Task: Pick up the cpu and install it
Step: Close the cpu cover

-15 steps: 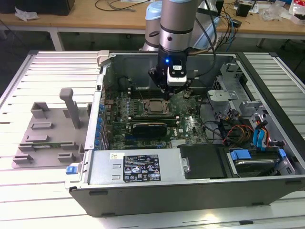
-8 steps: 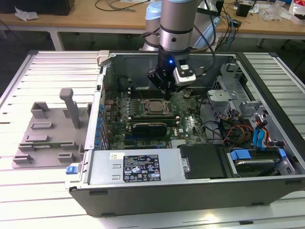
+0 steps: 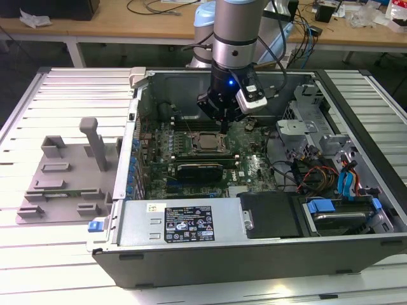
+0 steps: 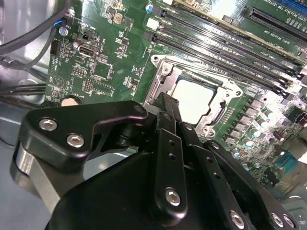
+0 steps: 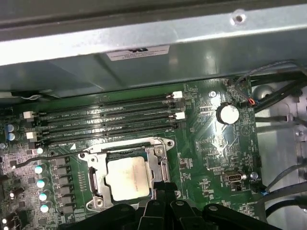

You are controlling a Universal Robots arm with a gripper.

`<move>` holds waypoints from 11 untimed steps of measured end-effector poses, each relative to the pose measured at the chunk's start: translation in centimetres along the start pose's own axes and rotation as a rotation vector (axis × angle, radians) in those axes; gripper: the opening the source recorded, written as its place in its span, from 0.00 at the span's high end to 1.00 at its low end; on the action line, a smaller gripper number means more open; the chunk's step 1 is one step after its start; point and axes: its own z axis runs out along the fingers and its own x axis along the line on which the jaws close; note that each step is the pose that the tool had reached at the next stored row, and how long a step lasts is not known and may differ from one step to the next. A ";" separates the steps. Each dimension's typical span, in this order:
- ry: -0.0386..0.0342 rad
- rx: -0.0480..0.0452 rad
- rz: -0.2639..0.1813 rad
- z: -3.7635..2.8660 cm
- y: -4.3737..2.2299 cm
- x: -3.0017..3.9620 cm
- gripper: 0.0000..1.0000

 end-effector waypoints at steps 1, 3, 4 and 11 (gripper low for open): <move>0.0000 0.0000 -0.001 0.00 -0.01 0.06 0.89; 0.0000 -0.0005 -0.007 -0.01 -0.08 0.53 0.89; -0.0001 -0.0007 -0.011 -0.02 -0.14 0.95 0.89; -0.0008 -0.0021 -0.048 0.22 -0.52 2.13 0.89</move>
